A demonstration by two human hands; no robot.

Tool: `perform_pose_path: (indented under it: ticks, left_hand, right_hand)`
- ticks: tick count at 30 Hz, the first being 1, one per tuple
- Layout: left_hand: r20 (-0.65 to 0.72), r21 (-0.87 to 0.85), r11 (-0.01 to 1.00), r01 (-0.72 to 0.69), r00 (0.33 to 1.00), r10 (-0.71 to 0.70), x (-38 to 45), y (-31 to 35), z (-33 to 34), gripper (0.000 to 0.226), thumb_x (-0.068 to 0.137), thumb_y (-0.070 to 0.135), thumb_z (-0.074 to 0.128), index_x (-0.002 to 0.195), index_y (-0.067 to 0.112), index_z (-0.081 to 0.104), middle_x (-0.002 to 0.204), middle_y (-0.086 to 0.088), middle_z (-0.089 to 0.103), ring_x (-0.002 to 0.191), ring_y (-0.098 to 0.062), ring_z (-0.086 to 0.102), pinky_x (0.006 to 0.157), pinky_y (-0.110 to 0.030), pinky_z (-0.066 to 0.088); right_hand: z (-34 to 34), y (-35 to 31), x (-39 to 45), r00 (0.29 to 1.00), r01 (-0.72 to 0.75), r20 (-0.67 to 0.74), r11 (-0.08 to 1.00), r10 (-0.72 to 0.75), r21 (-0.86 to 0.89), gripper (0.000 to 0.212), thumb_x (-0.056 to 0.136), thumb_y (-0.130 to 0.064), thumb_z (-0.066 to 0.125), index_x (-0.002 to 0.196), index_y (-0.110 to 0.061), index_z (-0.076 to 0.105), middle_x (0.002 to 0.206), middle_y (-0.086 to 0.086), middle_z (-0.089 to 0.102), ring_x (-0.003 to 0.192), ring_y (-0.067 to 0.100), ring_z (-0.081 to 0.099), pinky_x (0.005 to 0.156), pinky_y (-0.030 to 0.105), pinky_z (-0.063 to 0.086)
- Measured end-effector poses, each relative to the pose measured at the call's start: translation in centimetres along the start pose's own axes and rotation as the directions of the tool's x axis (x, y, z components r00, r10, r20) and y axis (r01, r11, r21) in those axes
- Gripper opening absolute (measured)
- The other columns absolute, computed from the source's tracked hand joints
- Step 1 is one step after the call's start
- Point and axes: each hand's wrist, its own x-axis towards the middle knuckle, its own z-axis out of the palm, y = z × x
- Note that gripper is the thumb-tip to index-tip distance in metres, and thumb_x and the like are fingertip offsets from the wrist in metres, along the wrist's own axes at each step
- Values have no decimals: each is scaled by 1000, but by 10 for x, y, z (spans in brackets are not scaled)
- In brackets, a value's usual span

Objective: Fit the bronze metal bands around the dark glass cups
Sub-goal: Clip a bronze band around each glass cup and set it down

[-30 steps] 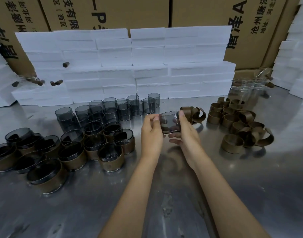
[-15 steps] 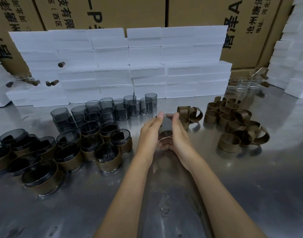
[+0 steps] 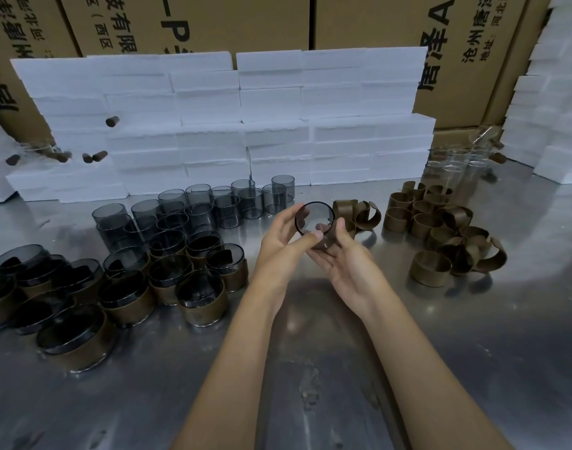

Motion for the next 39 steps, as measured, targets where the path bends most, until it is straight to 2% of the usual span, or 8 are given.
perform_pose_path:
  ticks: [6, 12, 19, 24, 27, 33, 36, 39]
  left_hand:
    - [-221, 23, 1000, -8, 975, 13, 0, 2, 1, 41, 79, 24, 88, 107, 20, 58, 114, -3, 70, 114, -19, 65, 100, -32, 51]
    - [-306, -143, 990, 2, 951, -46, 1, 6, -4, 7, 98, 17, 67, 94, 12, 63, 100, -7, 72, 95, -20, 68, 91, -33, 55]
    - [-219, -188, 978, 89, 967, -130, 4, 2, 3, 23, 103, 8, 52, 101, -3, 73, 86, -9, 73, 83, -17, 69, 79, -26, 59]
    - [-59, -57, 995, 86, 994, -89, -1, -1, 12, 33, 101, 35, 61, 103, 7, 78, 98, -15, 78, 94, -29, 74, 94, -44, 57]
    - [-117, -70, 993, 100, 987, -108, 0, -6, 17, 29, 104, 34, 58, 117, 11, 70, 117, -22, 70, 110, -43, 68, 96, -53, 57]
    - [-148, -95, 990, 106, 982, -119, 0, -9, 10, 24, 98, 39, 65, 120, 28, 68, 117, -7, 74, 107, -28, 72, 96, -50, 58]
    - [-252, -105, 990, 97, 960, -121, 2, -9, 5, 21, 92, 33, 75, 110, 24, 75, 102, -3, 77, 94, -22, 75, 74, -38, 64]
    - [-296, -176, 973, 148, 935, -196, 3, -10, 2, 23, 91, 37, 76, 103, 18, 74, 107, -13, 73, 87, -23, 73, 62, -32, 60]
  right_hand:
    - [1, 3, -4, 997, 5, 73, 982, 9, -189, 34, 111, -26, 42, 118, -7, 69, 115, 17, 76, 113, 28, 72, 96, 35, 59]
    - [2, 4, -6, 994, -45, 93, 989, 58, -139, 28, 104, -32, 54, 115, -15, 74, 115, 10, 76, 111, 23, 70, 101, 36, 53]
    - [8, 5, -2, 1000, -9, -16, 976, 6, -219, 53, 86, -65, 64, 111, -19, 72, 78, 5, 64, 58, 12, 55, 59, 24, 45]
    - [9, 8, -4, 959, 90, -192, 868, -208, -488, 55, 72, -88, 54, 70, -36, 74, 47, -18, 52, 40, -1, 49, 40, 12, 34]
    - [7, 9, -6, 944, 155, -167, 828, -286, -539, 50, 74, -85, 54, 62, -38, 71, 46, -20, 53, 41, -5, 51, 43, 8, 34]
    - [-1, 15, 2, 942, 205, -53, 693, -332, -691, 43, 103, -50, 51, 78, -24, 74, 46, -14, 57, 42, -1, 52, 55, 23, 40]
    - [-5, 14, 6, 939, 169, -62, 612, -339, -773, 53, 107, -51, 42, 63, -28, 62, 53, -7, 61, 63, 17, 63, 74, 37, 52]
    - [-15, 12, 13, 897, 138, -15, 311, -442, -940, 34, 107, -45, 41, 113, -26, 69, 93, 9, 73, 103, 34, 65, 93, 44, 51]
